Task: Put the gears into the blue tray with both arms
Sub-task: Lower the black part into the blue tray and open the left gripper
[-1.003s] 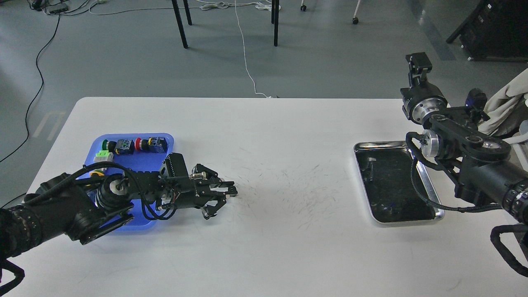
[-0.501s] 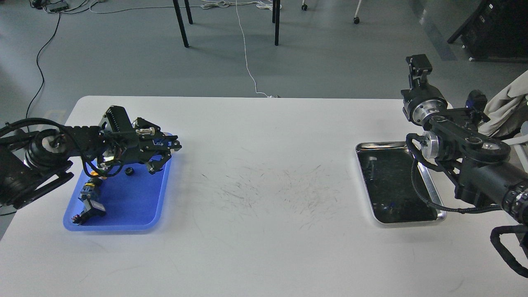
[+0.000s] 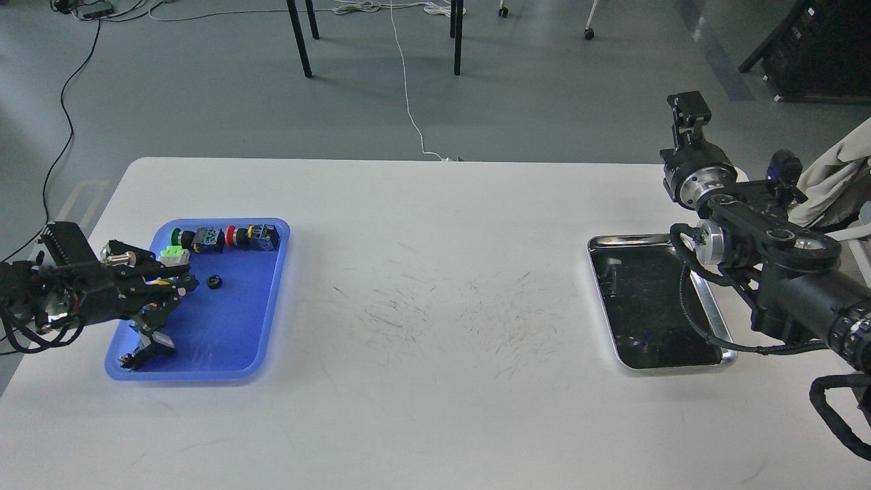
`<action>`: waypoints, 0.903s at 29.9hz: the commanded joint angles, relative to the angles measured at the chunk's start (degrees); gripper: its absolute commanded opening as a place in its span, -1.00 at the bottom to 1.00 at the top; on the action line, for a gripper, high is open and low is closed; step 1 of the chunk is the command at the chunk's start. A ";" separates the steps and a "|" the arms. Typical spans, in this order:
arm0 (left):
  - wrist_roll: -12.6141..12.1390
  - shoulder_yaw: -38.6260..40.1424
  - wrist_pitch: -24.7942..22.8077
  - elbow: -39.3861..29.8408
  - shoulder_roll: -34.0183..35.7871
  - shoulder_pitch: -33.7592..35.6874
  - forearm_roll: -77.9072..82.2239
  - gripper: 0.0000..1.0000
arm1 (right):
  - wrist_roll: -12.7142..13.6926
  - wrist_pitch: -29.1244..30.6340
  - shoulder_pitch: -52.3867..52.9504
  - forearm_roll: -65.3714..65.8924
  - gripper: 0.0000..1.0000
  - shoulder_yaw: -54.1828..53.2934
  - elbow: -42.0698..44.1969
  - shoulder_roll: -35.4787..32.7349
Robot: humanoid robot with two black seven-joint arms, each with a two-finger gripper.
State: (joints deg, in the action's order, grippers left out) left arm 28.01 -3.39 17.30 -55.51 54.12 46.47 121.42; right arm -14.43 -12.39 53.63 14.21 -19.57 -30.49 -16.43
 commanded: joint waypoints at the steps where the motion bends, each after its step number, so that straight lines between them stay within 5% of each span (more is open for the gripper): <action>1: -0.01 -0.13 0.10 -1.35 -0.50 -0.59 0.22 -0.83 | 0.01 -0.01 -0.02 0.21 0.94 0.06 -0.01 0.09; 27: -0.01 -0.22 0.27 1.63 -2.88 -4.37 -0.13 -0.78 | 0.01 -0.09 -0.02 0.29 0.94 0.06 -0.10 0.00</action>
State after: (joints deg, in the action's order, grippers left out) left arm 28.00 -3.61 17.58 -53.89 51.33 42.10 121.29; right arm -14.42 -12.53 53.63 14.50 -19.51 -30.59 -16.44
